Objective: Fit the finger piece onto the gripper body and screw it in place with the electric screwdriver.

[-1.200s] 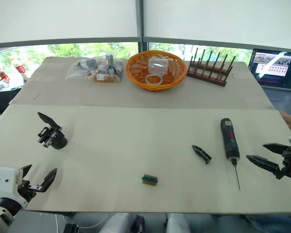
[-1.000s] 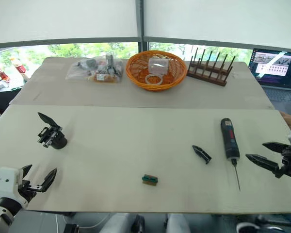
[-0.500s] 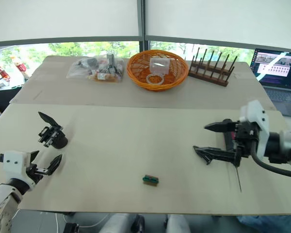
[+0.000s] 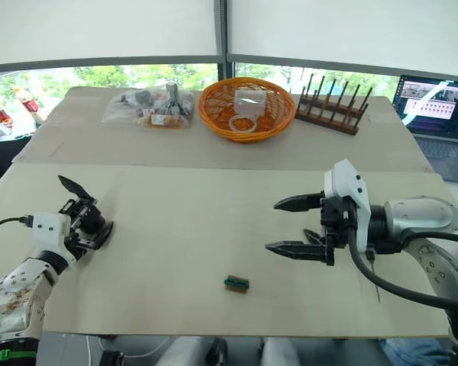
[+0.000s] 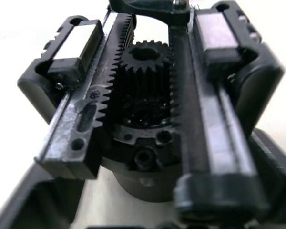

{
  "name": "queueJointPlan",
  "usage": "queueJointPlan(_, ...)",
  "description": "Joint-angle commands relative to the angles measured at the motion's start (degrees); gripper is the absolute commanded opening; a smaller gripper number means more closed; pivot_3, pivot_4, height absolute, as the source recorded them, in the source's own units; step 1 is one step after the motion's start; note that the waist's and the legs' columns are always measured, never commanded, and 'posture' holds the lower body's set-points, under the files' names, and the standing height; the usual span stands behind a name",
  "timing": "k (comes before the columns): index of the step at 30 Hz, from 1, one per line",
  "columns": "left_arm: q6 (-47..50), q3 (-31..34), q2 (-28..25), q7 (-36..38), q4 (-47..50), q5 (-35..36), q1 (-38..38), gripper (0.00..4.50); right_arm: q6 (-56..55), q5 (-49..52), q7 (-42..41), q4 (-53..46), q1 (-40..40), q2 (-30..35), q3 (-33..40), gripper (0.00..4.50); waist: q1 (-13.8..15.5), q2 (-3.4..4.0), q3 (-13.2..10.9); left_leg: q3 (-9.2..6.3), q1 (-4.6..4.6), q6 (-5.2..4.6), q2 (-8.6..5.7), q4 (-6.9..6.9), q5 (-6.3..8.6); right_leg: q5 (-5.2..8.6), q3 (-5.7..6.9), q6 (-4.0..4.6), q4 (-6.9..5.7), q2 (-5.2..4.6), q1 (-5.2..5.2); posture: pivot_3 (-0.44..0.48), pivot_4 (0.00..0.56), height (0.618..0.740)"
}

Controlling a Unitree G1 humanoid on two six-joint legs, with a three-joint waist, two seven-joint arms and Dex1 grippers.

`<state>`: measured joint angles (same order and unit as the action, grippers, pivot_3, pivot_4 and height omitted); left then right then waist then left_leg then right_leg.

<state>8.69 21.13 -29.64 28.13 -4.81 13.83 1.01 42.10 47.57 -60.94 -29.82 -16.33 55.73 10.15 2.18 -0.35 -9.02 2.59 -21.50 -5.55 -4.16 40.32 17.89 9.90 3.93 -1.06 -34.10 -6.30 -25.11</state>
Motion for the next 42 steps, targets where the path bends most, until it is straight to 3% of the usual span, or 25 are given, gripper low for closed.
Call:
queueJointPlan(1,-0.4,-2.5,3.5,-2.6,8.7,-0.5,-3.7,2.38,0.0,0.8,1.8,-1.8,0.8,-0.7,1.2,4.5,0.0,0.0,0.0,0.0,0.01,0.01,0.0,0.0,0.0,0.0,0.0,0.0,0.0,0.0,0.02,0.0,0.15,0.74)
queueJointPlan(6,6.5,-11.0,10.9,-9.1,26.2,-1.4,-5.4,2.38,0.1,1.1,4.1,-3.9,3.3,-1.8,1.4,4.5,0.9,-0.05,0.0,0.0,-0.03,0.02,-0.03,0.08,0.0,-0.05,0.04,-0.08,0.05,-0.07,0.09,0.0,0.15,0.74)
queueJointPlan(9,11.0,-17.9,13.9,-12.5,30.4,-5.3,-2.3,2.38,0.5,1.7,5.7,-5.2,4.3,-2.2,1.7,4.5,1.2,-0.22,-0.1,0.0,-0.25,0.02,-0.03,0.32,0.01,-0.13,0.06,-0.15,0.03,-0.06,0.05,0.0,0.15,0.74)
queueJointPlan(17,16.0,-29.9,24.6,-21.2,22.6,-13.6,10.0,2.38,-2.6,-3.5,11.0,-6.4,5.1,-4.9,-1.0,4.5,0.8,-0.27,-0.1,-0.02,-0.35,0.04,-0.02,0.51,-0.03,-0.37,-0.05,-0.11,-0.02,0.12,-0.05,0.0,0.15,0.74)
queueJointPlan(22,18.4,-32.1,27.1,-22.6,17.6,-15.5,10.9,2.38,-4.1,-6.9,11.6,-5.2,3.7,-5.5,-3.0,4.5,0.0,-0.27,-0.1,-0.02,-0.44,-0.11,-0.02,0.52,-0.12,-0.37,-0.03,-0.11,0.01,0.21,-0.11,0.0,0.15,0.74)
queueJointPlan(25,17.4,-33.1,25.6,-19.4,17.5,-14.5,7.9,2.38,-5.0,-8.7,11.5,-4.2,3.1,-5.8,-3.8,4.5,-0.1,-0.27,-0.1,-0.02,-0.44,-0.13,0.01,0.52,-0.14,-0.36,-0.04,-0.12,0.01,0.24,-0.13,0.0,0.15,0.74)
queueJointPlan(27,17.3,-32.5,23.8,-17.4,18.2,-13.8,6.6,3.5,-5.2,-9.3,11.6,-3.9,2.9,-6.2,-4.0,4.5,0.0,-0.27,-0.1,-0.02,-0.32,0.08,0.02,0.52,-0.09,-0.35,-0.04,-0.11,0.01,0.2,-0.03,0.0,0.15,0.74)
queueJointPlan(29,17.9,-31.0,20.6,-12.7,19.4,-11.3,5.2,4.3,-5.2,-9.6,12.1,-3.7,2.9,-6.7,-3.8,4.5,0.0,-0.26,-0.1,-0.02,-0.3,0.1,0.03,0.52,-0.08,-0.35,-0.06,-0.11,-0.01,0.16,-0.02,0.0,0.15,0.74)
queueJointPlan(30,17.8,-30.4,19.1,-10.7,19.7,-10.2,4.8,4.41,-5.2,-9.7,12.2,-3.7,2.9,-7.0,-3.7,4.5,0.0,-0.23,-0.1,-0.02,-0.3,0.11,0.03,0.52,-0.09,-0.35,-0.06,-0.1,-0.01,0.16,-0.03,0.0,0.15,0.74)
queueJointPlan(36,14.6,-26.5,8.3,5.2,15.7,-2.7,6.3,4.41,-5.7,-10.9,13.4,-4.4,3.7,-8.1,-3.4,4.5,-0.1,-0.13,-0.1,-0.02,-0.23,0.12,0.05,0.51,-0.1,-0.33,-0.06,-0.07,-0.05,0.21,-0.04,0.0,0.15,0.74)
queueJointPlan(42,2.4,-26.9,1.2,24.5,-0.9,0.4,16.3,4.41,-5.9,-11.5,14.5,-5.2,3.9,-8.5,-2.6,4.5,0.0,-0.09,0.0,-0.01,-0.16,0.16,0.03,0.52,-0.12,-0.32,0.1,-0.07,-0.05,0.35,0.02,0.0,0.15,0.74)
